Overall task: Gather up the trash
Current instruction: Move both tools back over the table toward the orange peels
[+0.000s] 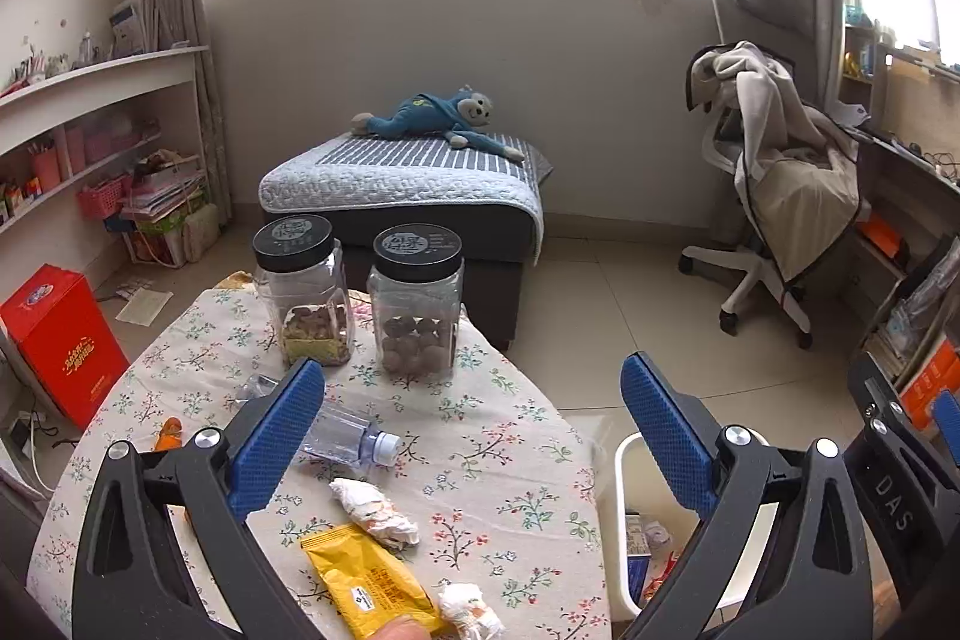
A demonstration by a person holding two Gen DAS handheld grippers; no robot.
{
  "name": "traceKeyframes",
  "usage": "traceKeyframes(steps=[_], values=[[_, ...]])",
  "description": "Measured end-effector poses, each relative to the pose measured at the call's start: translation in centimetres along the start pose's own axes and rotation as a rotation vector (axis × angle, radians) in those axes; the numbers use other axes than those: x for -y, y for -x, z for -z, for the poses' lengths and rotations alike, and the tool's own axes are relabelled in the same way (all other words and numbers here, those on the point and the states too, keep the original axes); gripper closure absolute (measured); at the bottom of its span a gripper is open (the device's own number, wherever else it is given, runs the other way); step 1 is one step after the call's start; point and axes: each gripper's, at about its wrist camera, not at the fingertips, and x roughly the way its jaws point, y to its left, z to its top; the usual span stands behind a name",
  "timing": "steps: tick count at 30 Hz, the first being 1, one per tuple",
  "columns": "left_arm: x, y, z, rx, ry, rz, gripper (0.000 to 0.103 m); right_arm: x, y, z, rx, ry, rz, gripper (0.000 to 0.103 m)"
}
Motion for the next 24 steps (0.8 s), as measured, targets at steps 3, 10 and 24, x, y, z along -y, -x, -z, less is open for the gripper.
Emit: traceKeyframes(steps=[3, 10, 24], values=[[-2.2, -0.3, 0.2, -0.016, 0.015, -0.038, 0.007, -2.1, 0.4, 0.3, -0.002, 0.03, -0.026, 0.007], [-7.4, -0.7, 0.7, -0.043, 0.052, -0.121, 0.007, -6.9, 0.6, 1.3, -0.039, 0.088, -0.107, 0.007], [-18.0, -3.1, 2.3, -0.163, 0.138, -0.27, 0.007, -16.5, 1.3, 4.6, -0.096, 0.209, -0.25, 0.007]])
